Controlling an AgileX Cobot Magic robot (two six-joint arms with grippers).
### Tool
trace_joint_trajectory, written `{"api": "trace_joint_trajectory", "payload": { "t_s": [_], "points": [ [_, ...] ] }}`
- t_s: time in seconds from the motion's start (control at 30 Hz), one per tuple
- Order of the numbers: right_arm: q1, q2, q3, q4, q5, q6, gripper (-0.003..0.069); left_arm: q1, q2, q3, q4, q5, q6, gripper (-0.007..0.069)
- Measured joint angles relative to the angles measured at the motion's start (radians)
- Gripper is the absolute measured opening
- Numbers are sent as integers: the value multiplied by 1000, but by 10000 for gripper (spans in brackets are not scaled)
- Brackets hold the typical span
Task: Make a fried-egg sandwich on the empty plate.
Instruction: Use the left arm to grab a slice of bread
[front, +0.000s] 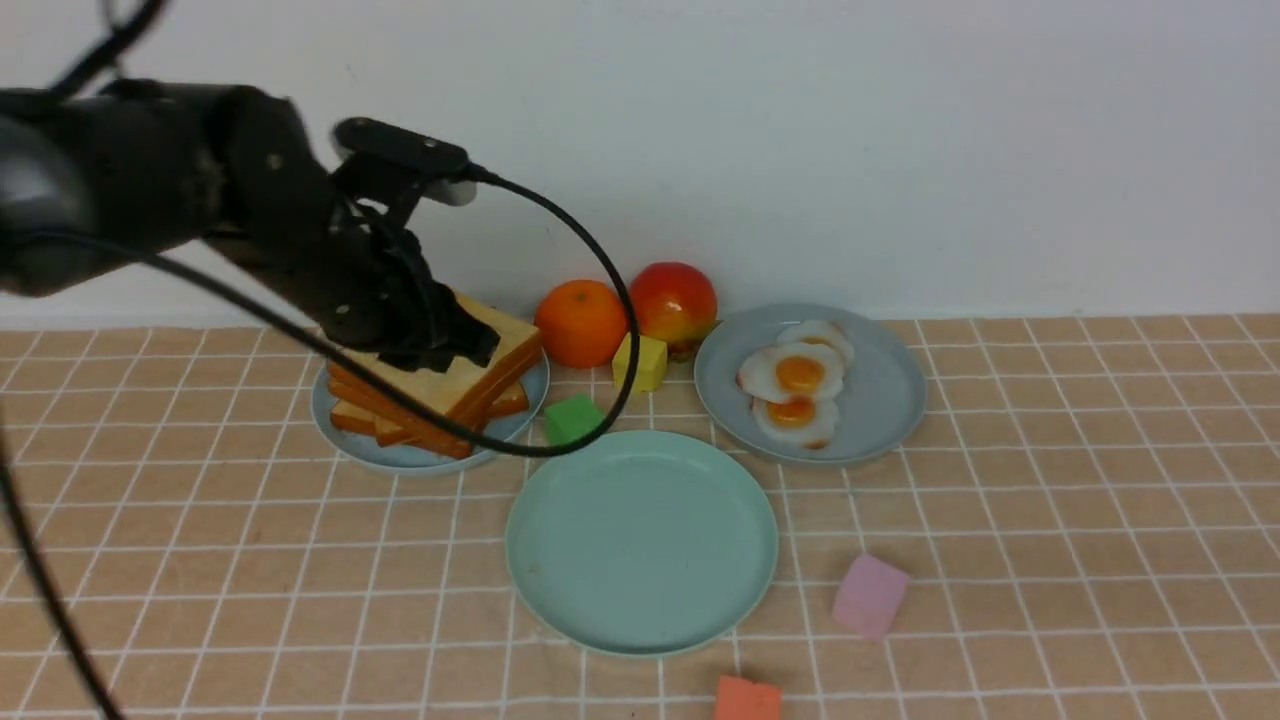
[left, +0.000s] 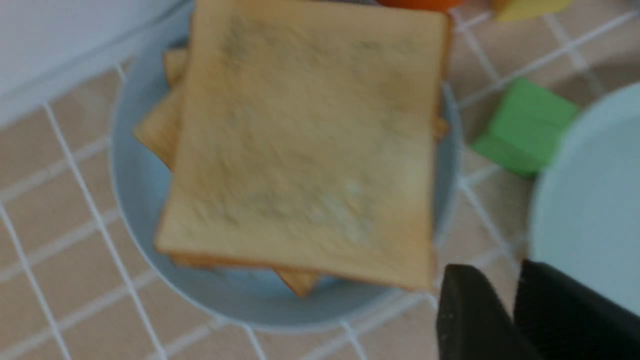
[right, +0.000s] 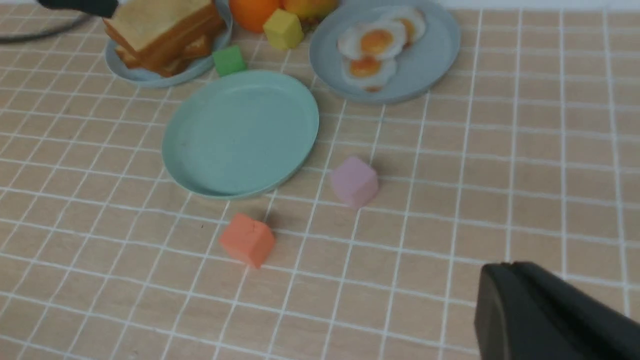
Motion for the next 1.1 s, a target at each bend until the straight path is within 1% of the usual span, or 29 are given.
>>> {"api": "trace_joint_trajectory", "payload": {
  "t_s": [0.03,0.13,0.17,0.2,0.27,0.43,0.67,0.7,0.73,0.8,0.83,0.9,0.93,0.97,1.0,1.1],
  "points": [
    [10,0,-10,-4,-2,0,3,-1,34,-26,27,-9,2,251],
    [16,1,-14,-5,-2,0,5,-3,89,-47,45,-43,6,370],
    [16,1,-14,-5,-2,0,5,-3,92,-48,46,-46,7,376],
    [16,2,-14,-4,-2,0,6,-3,108,-48,64,-64,9,414],
    [16,2,-14,-2,-2,0,8,-3,133,-48,85,-92,10,453],
    [16,2,-14,0,-2,-4,12,-3,171,-50,94,-105,10,473],
    [16,2,-14,0,-2,-4,15,-3,187,-53,97,-114,11,463],
    [16,2,-14,3,-2,-4,15,-3,190,-53,97,-114,11,451],
    [16,2,-14,5,-2,-4,16,-3,192,-53,100,-112,11,407],
    [16,2,-15,12,-2,-4,18,-3,193,-55,101,-103,11,289],
    [16,2,-15,12,2,-4,18,-3,193,-55,100,-101,11,251],
    [16,2,-15,15,9,-4,20,-7,193,-59,97,-88,11,109],
    [16,2,-15,15,12,-4,20,-8,193,-60,97,-85,11,56],
    [16,2,-15,15,12,-4,20,-8,193,-60,97,-85,11,48],
    [16,2,-15,18,18,-4,22,-8,187,-62,97,-75,11,15],
    [16,2,-15,34,33,-4,24,-8,154,-64,97,-47,11,8]
  ]
}}
